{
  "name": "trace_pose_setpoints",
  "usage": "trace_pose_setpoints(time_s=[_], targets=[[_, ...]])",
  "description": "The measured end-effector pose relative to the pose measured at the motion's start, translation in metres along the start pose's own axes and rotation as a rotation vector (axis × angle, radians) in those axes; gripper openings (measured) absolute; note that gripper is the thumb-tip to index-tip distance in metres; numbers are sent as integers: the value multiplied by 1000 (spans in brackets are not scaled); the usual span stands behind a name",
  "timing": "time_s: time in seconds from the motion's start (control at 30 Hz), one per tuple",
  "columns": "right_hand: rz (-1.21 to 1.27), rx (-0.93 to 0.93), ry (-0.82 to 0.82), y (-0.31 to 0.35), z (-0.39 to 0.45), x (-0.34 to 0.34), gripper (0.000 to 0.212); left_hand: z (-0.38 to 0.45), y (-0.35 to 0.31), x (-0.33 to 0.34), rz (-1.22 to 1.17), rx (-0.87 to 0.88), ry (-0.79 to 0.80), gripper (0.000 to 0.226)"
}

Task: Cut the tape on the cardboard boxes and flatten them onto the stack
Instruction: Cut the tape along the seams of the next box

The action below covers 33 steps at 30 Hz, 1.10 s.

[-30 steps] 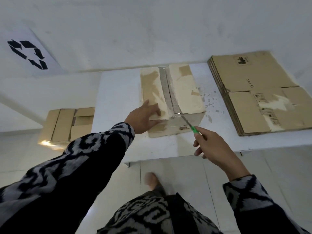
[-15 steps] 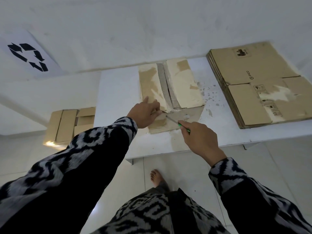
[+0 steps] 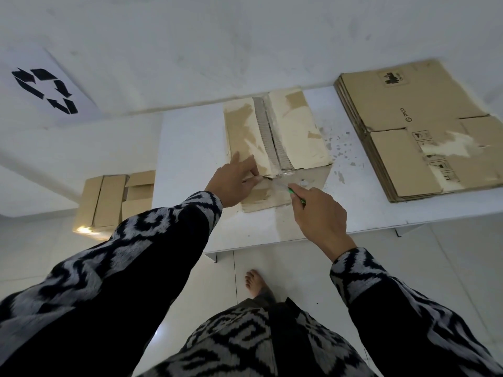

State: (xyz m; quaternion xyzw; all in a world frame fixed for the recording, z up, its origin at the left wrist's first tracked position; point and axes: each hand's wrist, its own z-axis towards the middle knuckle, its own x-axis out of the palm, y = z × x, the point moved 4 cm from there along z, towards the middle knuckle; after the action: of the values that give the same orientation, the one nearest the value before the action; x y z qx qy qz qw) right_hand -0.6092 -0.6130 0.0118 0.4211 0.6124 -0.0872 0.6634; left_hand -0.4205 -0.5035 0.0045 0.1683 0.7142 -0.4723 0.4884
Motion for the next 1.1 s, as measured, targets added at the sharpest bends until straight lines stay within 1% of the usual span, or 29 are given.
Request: trace_pose_setpoints(time_s=[0.13,0.27,0.37,0.47,0.57,0.8,0.97,1.1], targets=[[-8,26,-21,-6,1,1,36,-3,-5,5,-59,29,-40,30],[-67,9,-57,-9,2,-5,36,-3,-3,5,-61,45,-44,32],[-94,-33,-53,-5,5,-10,36,-3,-4,4,-30,57,-39,31],[-89,-36,-46,-7,7,-15,36,0,-5,2,-9,48,-15,29],[-55,-22,-29,-8,7,-17,36,4,-8,-4,-19,35,-16,19],[10,-36,-51,7,16,-33,36,25,-15,-33,-21,53,-85,16],[-31,-61,-88,23,36,-54,36,41,-21,-57,-38,26,-173,18],[-78,-93,-124,35,52,-73,37,50,-22,-71,-4,21,-225,19]])
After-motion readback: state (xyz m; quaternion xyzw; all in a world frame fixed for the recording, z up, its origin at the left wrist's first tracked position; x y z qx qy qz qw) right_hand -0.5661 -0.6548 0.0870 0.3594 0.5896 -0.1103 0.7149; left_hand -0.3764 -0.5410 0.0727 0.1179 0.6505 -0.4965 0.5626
